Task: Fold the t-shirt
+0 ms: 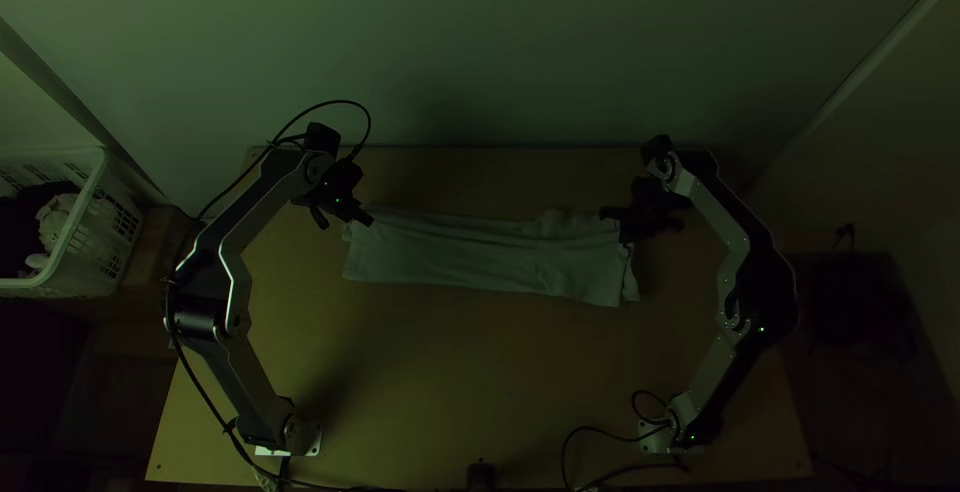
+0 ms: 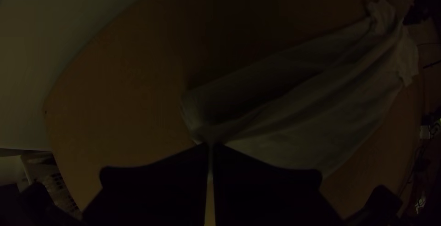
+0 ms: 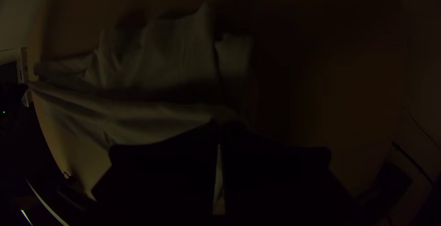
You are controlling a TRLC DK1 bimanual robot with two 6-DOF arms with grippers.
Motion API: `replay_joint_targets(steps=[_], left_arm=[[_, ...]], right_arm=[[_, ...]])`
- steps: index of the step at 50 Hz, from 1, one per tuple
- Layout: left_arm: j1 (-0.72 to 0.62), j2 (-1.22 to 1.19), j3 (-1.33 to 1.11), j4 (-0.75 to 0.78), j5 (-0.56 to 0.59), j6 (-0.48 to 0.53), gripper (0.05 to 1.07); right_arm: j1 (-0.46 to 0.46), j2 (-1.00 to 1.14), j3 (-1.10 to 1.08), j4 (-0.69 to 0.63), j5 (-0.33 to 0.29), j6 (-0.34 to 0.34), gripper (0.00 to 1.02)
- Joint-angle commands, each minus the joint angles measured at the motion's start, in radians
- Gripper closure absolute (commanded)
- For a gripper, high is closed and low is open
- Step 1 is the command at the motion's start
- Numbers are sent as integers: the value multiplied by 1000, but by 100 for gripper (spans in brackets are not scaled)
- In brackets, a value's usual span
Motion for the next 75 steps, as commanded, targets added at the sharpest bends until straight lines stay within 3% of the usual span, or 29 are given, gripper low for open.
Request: replay_joint_targets(steps=[1, 12, 14, 16, 17, 19, 20, 27, 32, 43, 56, 75], left_arm=[[16, 34, 40, -4, 4, 18, 104], [30, 65, 45, 23, 25, -5, 104], [35, 67, 45, 29, 30, -13, 99], [38, 70, 44, 35, 30, -25, 76], [39, 70, 42, 35, 30, -28, 60], [44, 68, 34, 35, 28, -37, 17], [46, 68, 33, 35, 28, -43, 7], [70, 62, 28, 36, 63, -75, 9], [95, 42, 13, 36, 116, -95, 9], [156, -9, -50, 36, 208, -117, 9], [248, -36, -127, 36, 372, -120, 9], [294, -10, -234, 82, 541, -183, 9]], right_arm=[[-20, 67, 64, 3, 11, -16, 100], [-32, 134, 137, 20, 12, -27, 93], [-34, 134, 138, 30, 12, -27, 86], [-35, 134, 138, 44, 16, -32, 81], [-35, 134, 140, 47, 20, -33, 78], [-37, 136, 146, 50, 26, -38, 68], [-37, 136, 147, 52, 32, -42, 63], [-40, 119, 152, 52, 63, -81, 31], [-51, 83, 146, 52, 65, -88, 19], [-72, -12, 138, 52, 65, -88, 10], [-77, -144, 129, 50, 80, -113, 8], [-91, -283, 282, 33, 80, -32, 6]])
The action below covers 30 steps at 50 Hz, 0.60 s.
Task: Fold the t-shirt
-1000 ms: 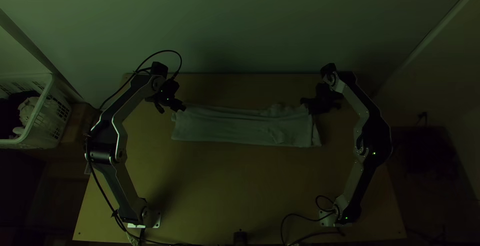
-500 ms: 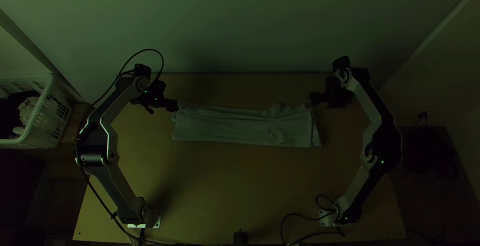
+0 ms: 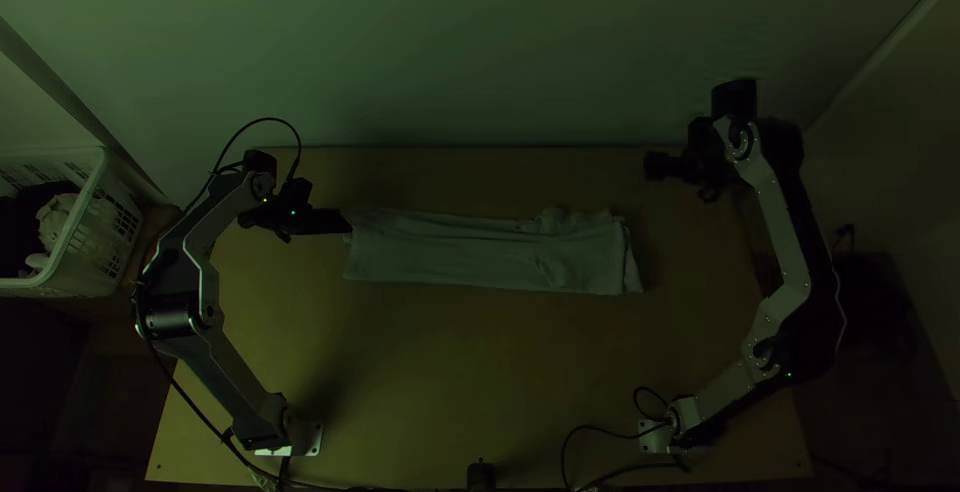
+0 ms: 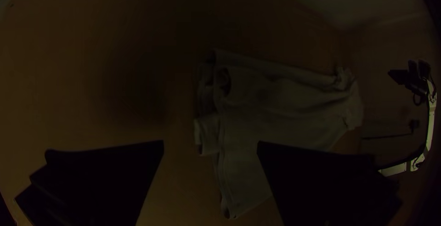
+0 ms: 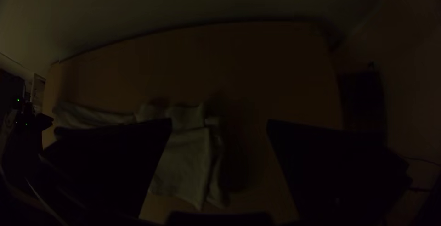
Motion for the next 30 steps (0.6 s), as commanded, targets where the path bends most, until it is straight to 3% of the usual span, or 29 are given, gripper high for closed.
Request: replay_joint_targets(steps=[1, 30], left_arm=[[8, -6, -48, 25, 34, -39, 9], [-56, 103, -68, 100, 95, -116, 9]], right_arm=[[-15, -63, 67, -5, 9, 36, 6], [2, -177, 126, -11, 10, 110, 6]])
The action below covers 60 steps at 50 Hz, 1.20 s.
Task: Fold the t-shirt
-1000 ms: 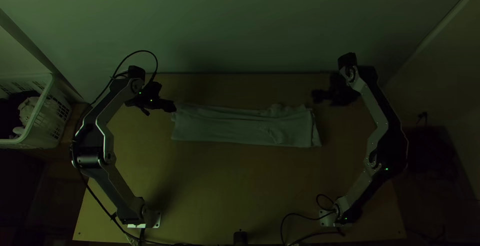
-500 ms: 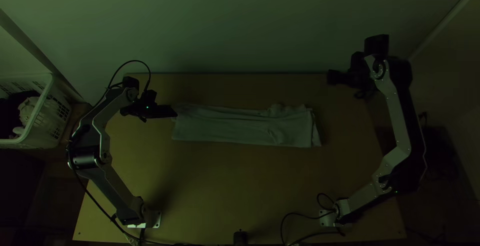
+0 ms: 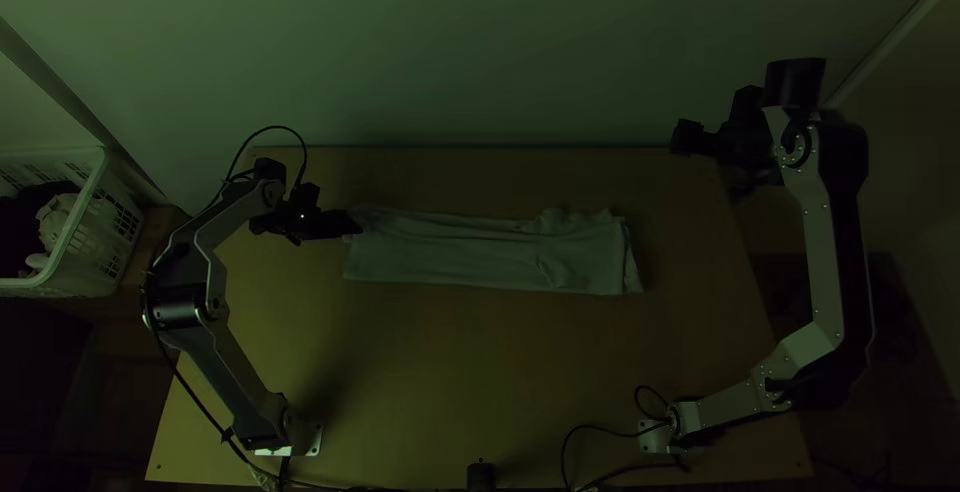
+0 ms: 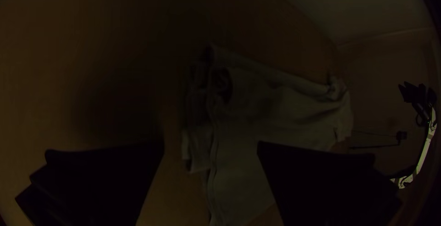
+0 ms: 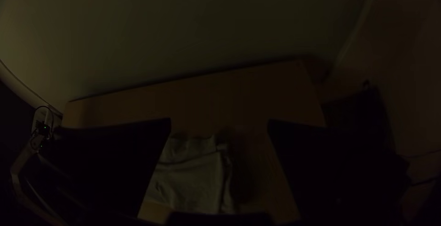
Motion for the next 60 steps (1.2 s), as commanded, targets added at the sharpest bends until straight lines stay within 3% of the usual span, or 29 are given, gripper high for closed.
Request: replay_joint_targets(steps=[1, 30, 32, 35, 40, 53, 60], left_arm=[[-42, 48, -27, 5, 8, -38, 9], [-264, 39, -24, 74, -24, -232, 12], [-269, 36, -29, 74, -44, -234, 22], [-271, 20, -38, 86, -65, -246, 46], [-263, -9, -58, 122, -96, -262, 104], [-165, -61, -63, 119, -122, -246, 105], [-65, -85, -52, 85, -133, -180, 105]], right_arm=[[8, -45, 10, -14, 10, 28, 6], [46, -87, -41, -23, 18, 45, 6], [49, -87, -44, -23, 18, 48, 6], [57, -87, -52, -22, 19, 49, 6], [65, -88, -70, -22, 19, 53, 6], [68, -101, -121, -20, 21, 56, 6], [68, -119, -159, -9, 21, 63, 6]])
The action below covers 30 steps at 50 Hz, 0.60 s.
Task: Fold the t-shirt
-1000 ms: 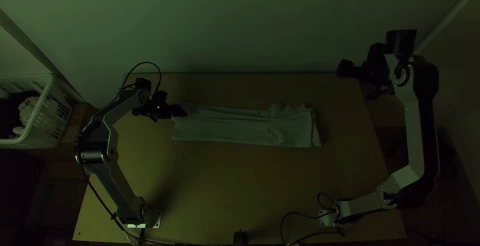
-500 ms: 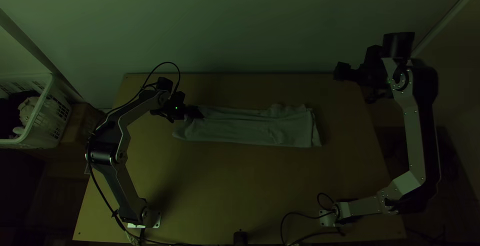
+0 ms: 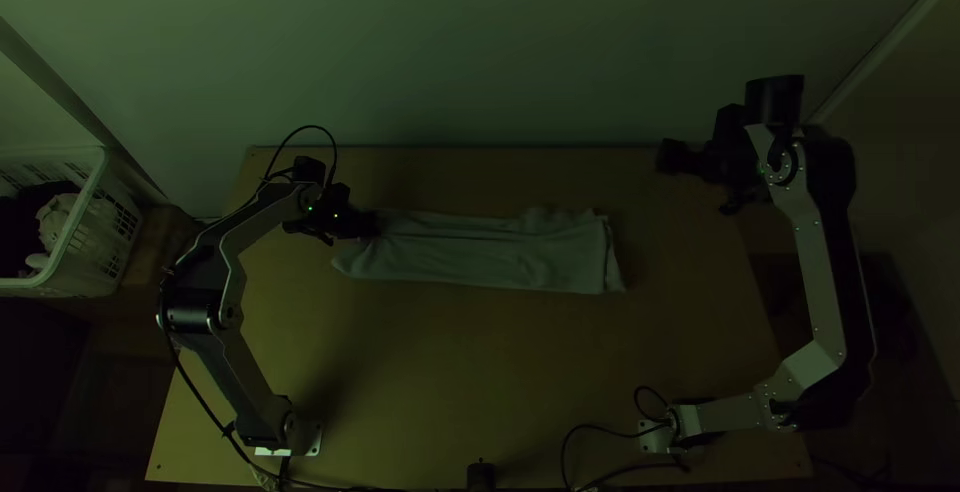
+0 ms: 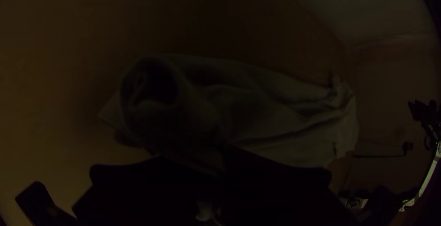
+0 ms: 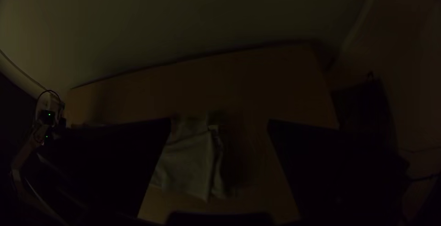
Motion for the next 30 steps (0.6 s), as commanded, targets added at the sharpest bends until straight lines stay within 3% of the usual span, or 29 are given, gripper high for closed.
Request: replay_joint_targets(steps=[1, 14, 30], left_arm=[[92, -50, -9, -38, -26, 56, 105], [270, -35, 108, -208, -94, 211, 105], [342, -105, 246, -371, -149, 252, 105]], right_arm=[[4, -44, -44, 8, 9, 26, 6], [12, -70, -133, 79, 8, 43, 6], [33, -75, -174, 122, 8, 54, 6]])
